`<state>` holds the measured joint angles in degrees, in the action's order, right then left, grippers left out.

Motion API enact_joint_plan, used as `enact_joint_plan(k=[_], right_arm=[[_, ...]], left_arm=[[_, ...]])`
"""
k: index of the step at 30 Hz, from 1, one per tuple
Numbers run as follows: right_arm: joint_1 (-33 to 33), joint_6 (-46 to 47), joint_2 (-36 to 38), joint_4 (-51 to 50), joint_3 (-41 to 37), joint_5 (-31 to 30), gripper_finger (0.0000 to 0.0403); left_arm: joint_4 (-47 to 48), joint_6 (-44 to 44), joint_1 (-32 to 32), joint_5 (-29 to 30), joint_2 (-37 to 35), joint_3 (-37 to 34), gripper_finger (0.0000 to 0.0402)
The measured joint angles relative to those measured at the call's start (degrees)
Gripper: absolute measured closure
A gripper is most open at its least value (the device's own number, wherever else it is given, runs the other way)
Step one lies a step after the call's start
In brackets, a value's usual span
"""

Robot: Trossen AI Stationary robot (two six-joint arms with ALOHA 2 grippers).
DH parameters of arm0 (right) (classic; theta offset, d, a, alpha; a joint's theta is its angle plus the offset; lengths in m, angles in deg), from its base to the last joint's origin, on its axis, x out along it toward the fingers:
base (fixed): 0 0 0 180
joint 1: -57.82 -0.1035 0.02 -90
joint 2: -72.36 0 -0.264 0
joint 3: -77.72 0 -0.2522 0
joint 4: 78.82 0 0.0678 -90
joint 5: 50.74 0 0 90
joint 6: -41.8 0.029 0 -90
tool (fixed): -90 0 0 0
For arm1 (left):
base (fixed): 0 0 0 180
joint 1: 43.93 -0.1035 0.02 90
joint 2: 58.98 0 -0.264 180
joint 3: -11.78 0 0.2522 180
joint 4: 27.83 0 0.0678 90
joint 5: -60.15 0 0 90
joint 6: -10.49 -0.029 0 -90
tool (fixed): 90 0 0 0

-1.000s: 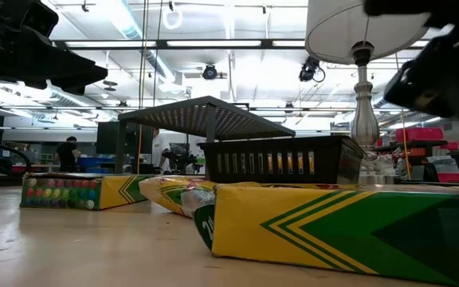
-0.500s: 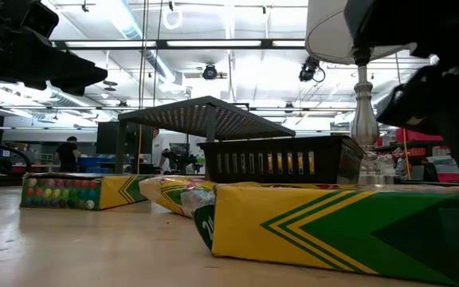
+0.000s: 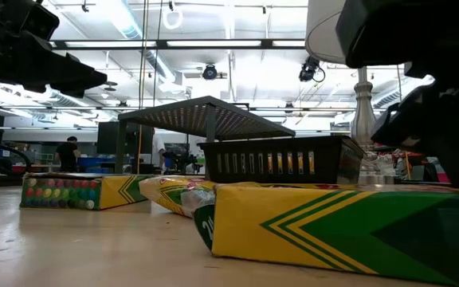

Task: Pick & Place Office Desk Supplies
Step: Put the box of crayons into right black bin

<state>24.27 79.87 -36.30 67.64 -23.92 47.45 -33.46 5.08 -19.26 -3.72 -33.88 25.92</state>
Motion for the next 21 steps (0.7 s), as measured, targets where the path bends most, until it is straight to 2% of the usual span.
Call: enact_joint_plan(k=[2,6,8,14,21], right_arm=[[0.0,-0.2,0.0,0.0,0.0,0.0,0.0259],[-0.1,-0.6,0.0,0.6,0.0,0.5,0.0356],[-0.7,-1.9,-0.1,1.0,0.0,0.8,0.0384],[-2.3,-2.7,-0.2,2.0,0.2,1.0,0.0385],[-4.1,-3.1,-0.4,-2.0,4.1,-2.6,0.0386]], left_arm=[[0.0,0.0,0.0,0.1,0.3,0.0,0.0232],[-0.1,0.0,0.0,1.1,0.6,0.0,0.0232],[-0.1,-0.1,0.0,1.5,0.6,0.0,0.0232],[-0.1,-0.2,0.0,1.5,0.6,0.0,0.0232],[-0.1,-0.2,0.0,1.5,0.6,0.0,0.0232]])
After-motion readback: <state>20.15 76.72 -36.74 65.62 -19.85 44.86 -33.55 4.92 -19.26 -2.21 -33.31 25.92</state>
